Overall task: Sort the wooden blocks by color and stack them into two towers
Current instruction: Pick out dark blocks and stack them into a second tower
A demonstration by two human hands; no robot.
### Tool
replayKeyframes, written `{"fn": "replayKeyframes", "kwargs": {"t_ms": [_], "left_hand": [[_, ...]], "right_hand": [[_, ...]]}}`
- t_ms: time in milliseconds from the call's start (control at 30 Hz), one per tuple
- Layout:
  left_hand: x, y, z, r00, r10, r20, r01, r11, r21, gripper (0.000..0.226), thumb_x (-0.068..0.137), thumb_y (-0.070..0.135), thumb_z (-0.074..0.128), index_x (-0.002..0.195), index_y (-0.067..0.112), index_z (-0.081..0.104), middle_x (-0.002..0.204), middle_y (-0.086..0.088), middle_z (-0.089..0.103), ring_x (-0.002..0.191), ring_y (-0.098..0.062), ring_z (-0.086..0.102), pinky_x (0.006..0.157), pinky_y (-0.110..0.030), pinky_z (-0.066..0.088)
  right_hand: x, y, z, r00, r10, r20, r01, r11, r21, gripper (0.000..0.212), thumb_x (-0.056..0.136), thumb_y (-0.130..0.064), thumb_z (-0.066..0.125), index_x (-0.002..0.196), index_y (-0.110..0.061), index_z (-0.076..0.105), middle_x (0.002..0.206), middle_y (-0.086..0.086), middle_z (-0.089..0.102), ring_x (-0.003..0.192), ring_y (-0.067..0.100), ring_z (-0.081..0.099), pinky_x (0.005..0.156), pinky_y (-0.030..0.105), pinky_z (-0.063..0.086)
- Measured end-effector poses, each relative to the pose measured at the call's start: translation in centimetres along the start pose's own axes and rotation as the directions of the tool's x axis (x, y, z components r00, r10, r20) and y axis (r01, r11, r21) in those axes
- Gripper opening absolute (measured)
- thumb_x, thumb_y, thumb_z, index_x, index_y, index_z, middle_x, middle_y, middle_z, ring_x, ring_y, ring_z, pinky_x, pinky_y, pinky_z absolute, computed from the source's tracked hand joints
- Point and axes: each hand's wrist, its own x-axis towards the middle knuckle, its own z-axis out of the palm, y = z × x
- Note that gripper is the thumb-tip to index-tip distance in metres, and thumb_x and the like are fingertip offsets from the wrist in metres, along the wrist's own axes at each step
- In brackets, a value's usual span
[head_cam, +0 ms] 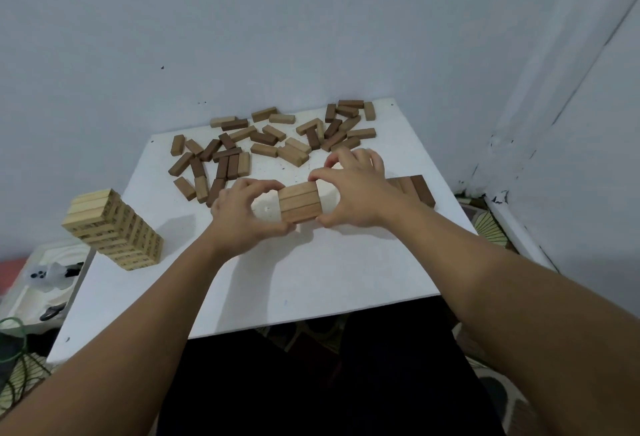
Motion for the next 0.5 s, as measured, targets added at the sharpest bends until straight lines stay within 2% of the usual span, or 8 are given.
{"fn": "replayKeyframes", "kwargs": {"t_ms": [67, 133, 367, 500], "left_hand": [[0.7, 1.8, 0.4, 1.000, 0.012, 0.006, -0.012, 1.000, -0.016, 0.078, 0.050, 0.074, 0.078, 0.123, 0.054, 0.062, 0.129, 0.015, 0.052, 0.133, -0.020, 0.040, 0.117, -0.058, 0.029], [1.6, 3.8, 1.1, 0.999, 0.036, 0.021, -0.036, 0.999, -0.018, 0.076, 0.050, 0.073, 0.078, 0.121, 0.052, 0.063, 0.128, 0.015, 0.052, 0.133, -0.020, 0.040, 0.117, -0.055, 0.029], [4.2, 10.4, 5.2, 0.988, 0.104, 0.119, -0.104, 0.995, -0.006, 0.067, 0.058, 0.064, 0.083, 0.121, 0.050, 0.062, 0.130, 0.014, 0.047, 0.135, -0.018, 0.033, 0.119, -0.050, 0.020], [5.2, 12.7, 7.7, 0.981, 0.120, 0.154, -0.122, 0.993, 0.006, 0.060, 0.069, 0.053, 0.090, 0.123, 0.047, 0.063, 0.133, 0.014, 0.047, 0.133, -0.018, 0.031, 0.117, -0.044, 0.019]], "right_hand": [[-0.4, 1.3, -1.2, 0.999, 0.039, 0.014, -0.039, 0.999, 0.011, 0.067, 0.074, -0.060, 0.076, 0.136, -0.047, 0.052, 0.145, -0.005, 0.033, 0.141, 0.023, 0.020, 0.123, 0.053, -0.007], [-1.1, 3.0, -2.3, 0.996, 0.088, 0.032, -0.089, 0.995, 0.037, 0.067, 0.074, -0.059, 0.077, 0.136, -0.049, 0.052, 0.148, -0.005, 0.032, 0.144, 0.023, 0.019, 0.123, 0.056, -0.009], [-4.8, 9.3, -5.6, 0.967, 0.247, 0.065, -0.251, 0.966, 0.068, 0.067, 0.075, -0.060, 0.076, 0.136, -0.057, 0.047, 0.148, -0.007, 0.032, 0.142, 0.024, 0.022, 0.123, 0.053, 0.004], [-6.5, 12.0, -6.5, 0.951, 0.293, 0.097, -0.302, 0.949, 0.089, 0.066, 0.077, -0.059, 0.079, 0.136, -0.058, 0.048, 0.149, -0.006, 0.033, 0.142, 0.025, 0.022, 0.122, 0.051, 0.006]]}}
